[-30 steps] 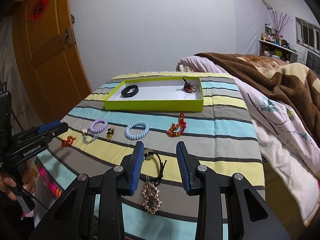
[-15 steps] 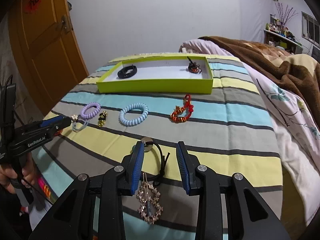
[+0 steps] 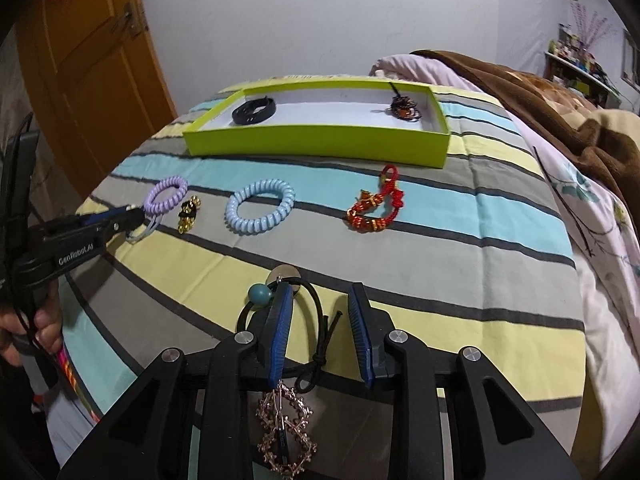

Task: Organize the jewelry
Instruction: 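Grasp the grey flower hair tie with left tool while right grasps the teal-bead tie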

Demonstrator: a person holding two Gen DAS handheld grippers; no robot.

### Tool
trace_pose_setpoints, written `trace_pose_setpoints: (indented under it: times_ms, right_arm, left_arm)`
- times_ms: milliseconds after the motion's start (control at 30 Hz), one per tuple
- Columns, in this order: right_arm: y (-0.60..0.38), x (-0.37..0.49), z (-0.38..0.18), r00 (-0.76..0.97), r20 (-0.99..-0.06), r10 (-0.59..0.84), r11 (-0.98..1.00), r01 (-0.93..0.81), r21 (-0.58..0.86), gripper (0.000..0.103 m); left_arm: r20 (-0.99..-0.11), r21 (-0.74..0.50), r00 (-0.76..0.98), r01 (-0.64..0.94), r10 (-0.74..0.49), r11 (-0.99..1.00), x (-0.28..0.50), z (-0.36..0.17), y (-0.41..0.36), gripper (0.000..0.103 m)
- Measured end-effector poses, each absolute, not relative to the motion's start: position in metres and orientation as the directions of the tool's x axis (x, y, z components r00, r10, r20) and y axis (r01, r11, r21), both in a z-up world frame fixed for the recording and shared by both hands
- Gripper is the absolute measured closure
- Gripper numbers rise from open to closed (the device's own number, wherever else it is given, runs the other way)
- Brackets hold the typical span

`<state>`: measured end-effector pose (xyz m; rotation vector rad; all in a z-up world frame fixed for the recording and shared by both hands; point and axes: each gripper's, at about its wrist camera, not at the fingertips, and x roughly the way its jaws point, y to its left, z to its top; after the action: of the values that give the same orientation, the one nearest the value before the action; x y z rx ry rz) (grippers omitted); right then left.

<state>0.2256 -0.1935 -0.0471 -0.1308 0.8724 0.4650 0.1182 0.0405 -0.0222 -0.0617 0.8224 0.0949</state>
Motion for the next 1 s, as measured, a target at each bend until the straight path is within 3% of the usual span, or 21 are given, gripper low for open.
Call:
trace_pose_setpoints:
  times_ms: [33,133,1000]
  right_arm:
    - [-0.192,0.227,-0.048,0.547,-0.767,0.335,0.890,-0.450,0.068,0.092]
    - [-0.186,0.228,-0.048,0.551,-0.771,0.320,0.880,-0.474,0.026,0.100]
    - [-0.197,0.207,0.001,0.651,-0.653,0.387,0.889,-0.451,0.078,0.100]
  left_arm:
    - [-0.734,-0.013,0.677,-0.107,0.063,0.994,0.119,-0.022,0.040,0.085]
    - [-0.732,-0.009,0.678,-0.104,0.064,0.994,0.119,-0.021,0.039,0.085]
    - [-0.620,-0.080,0.785,-0.031,-0.025,0.996,0.086,0.028,0.033,0.085]
